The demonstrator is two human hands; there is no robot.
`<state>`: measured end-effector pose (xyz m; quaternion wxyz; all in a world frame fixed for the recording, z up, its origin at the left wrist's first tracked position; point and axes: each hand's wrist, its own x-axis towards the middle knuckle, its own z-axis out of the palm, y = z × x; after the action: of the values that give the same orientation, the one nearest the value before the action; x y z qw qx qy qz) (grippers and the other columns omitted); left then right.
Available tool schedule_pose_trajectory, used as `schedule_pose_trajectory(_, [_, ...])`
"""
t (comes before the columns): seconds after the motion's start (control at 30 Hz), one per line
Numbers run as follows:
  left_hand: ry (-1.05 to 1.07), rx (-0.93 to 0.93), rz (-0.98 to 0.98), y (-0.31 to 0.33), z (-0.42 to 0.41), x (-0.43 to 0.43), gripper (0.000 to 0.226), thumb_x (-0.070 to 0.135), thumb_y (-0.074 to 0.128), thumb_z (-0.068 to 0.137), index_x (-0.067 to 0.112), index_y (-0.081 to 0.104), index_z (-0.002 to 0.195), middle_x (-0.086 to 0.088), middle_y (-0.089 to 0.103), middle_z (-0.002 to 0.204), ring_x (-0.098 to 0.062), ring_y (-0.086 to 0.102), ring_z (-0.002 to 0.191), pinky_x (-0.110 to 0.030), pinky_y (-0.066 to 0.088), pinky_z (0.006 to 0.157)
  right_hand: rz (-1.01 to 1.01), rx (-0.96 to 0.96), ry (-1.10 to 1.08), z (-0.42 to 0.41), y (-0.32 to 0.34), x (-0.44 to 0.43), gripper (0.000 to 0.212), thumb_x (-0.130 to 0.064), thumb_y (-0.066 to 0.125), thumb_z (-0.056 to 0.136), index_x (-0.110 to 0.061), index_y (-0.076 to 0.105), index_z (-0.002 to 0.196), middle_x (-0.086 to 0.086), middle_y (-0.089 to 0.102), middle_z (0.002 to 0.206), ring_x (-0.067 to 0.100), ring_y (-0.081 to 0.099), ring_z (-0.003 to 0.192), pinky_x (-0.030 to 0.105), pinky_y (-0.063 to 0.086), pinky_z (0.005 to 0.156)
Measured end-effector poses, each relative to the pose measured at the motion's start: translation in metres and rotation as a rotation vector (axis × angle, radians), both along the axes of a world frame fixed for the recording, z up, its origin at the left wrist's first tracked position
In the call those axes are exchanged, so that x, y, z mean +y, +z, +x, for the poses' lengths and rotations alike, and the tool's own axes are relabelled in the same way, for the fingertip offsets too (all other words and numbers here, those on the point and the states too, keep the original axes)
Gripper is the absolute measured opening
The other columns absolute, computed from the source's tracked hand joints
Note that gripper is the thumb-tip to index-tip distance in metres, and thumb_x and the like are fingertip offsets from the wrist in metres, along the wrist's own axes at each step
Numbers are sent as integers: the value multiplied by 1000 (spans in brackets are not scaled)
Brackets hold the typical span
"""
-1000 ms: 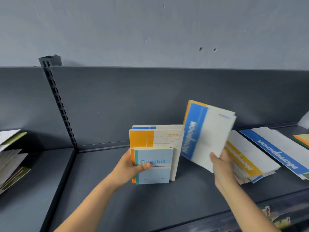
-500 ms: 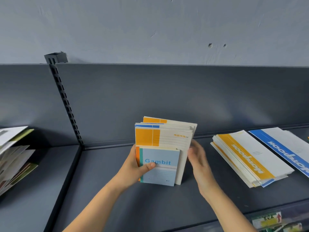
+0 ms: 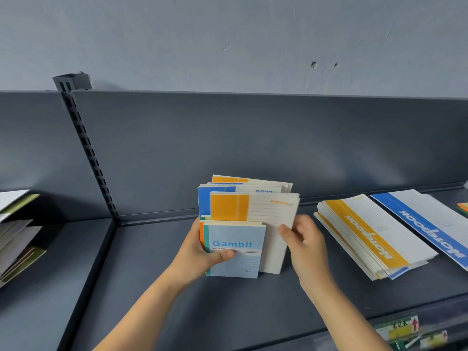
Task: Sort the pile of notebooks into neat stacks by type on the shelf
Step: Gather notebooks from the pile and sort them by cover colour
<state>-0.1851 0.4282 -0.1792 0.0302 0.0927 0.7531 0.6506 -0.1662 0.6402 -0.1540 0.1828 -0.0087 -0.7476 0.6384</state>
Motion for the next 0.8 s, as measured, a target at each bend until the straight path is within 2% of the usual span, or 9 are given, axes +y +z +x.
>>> schedule_pose_trajectory(0.07, [-1,-1,-1,0,-1,-1,57,12,80,70,27,46,113,5,66,114,-5,63,106,-21,56,77,-96,-6,-54,-3,-2,12,18,-6,55,93,-23,53,90,-5,67,97,8,64,88,23,48,71])
schedule_pose_trajectory(0.17, [-1,4,-9,-3,-2,-2,56,9,80,73,26,48,115,6,67,115,-8,63,108,-27,57,83,-212,25,-161,-4,-4,40,13,-4,47,96,-17,49,95,2,63,100,12,61,89,26,46,73])
schedule_pose_trajectory(0.23, [10,-2,-26,-5,-3,-1,53,10,78,76,28,48,116,8,67,116,-10,63,110,-30,57,86,-229,18,-241,-4,-4,62,10,-4,44,98,-14,46,98,4,61,100,14,60,89,27,48,73])
schedule_pose_trajectory(0.33, [20,-17,-38,-6,-3,1,51,10,76,80,28,46,117,8,66,118,-12,62,112,-33,56,90,-240,1,-374,-7,-2,93,4,-10,43,99,-9,43,103,7,61,103,16,63,92,38,54,80])
schedule_pose_trajectory(0.5, [24,-34,-29,-5,-2,1,50,7,74,81,30,45,116,8,65,117,-13,61,112,-31,57,88,-267,42,-464,-17,12,92,10,-8,42,99,-15,39,104,4,59,105,9,61,90,32,52,77])
schedule_pose_trajectory(0.57, [5,-36,-27,-5,-2,0,50,8,73,82,29,45,117,7,65,119,-14,61,113,-33,57,89,-208,12,-414,-24,14,73,10,-6,45,97,-16,42,96,13,60,109,21,62,91,39,52,82])
schedule_pose_trajectory(0.63, [-9,-29,-34,-6,-2,0,50,10,73,82,29,44,118,7,64,121,-15,60,116,-34,56,92,-193,-6,-292,-28,11,47,21,-2,45,96,-22,46,90,18,61,108,29,61,93,40,48,83])
schedule_pose_trajectory(0.73, [30,25,-77,-8,-2,-1,58,17,76,81,41,40,118,7,49,130,-12,51,122,-34,51,98,-248,-93,15,-22,9,6,26,-6,39,100,-24,57,98,-3,67,104,9,61,95,25,46,84])
schedule_pose_trajectory(0.8, [27,54,-81,-9,-2,-2,66,23,79,77,44,37,123,10,44,133,-8,48,125,-31,48,100,-264,-185,204,-15,8,-11,26,-25,36,102,-31,61,105,-16,69,107,-3,61,102,19,44,89])
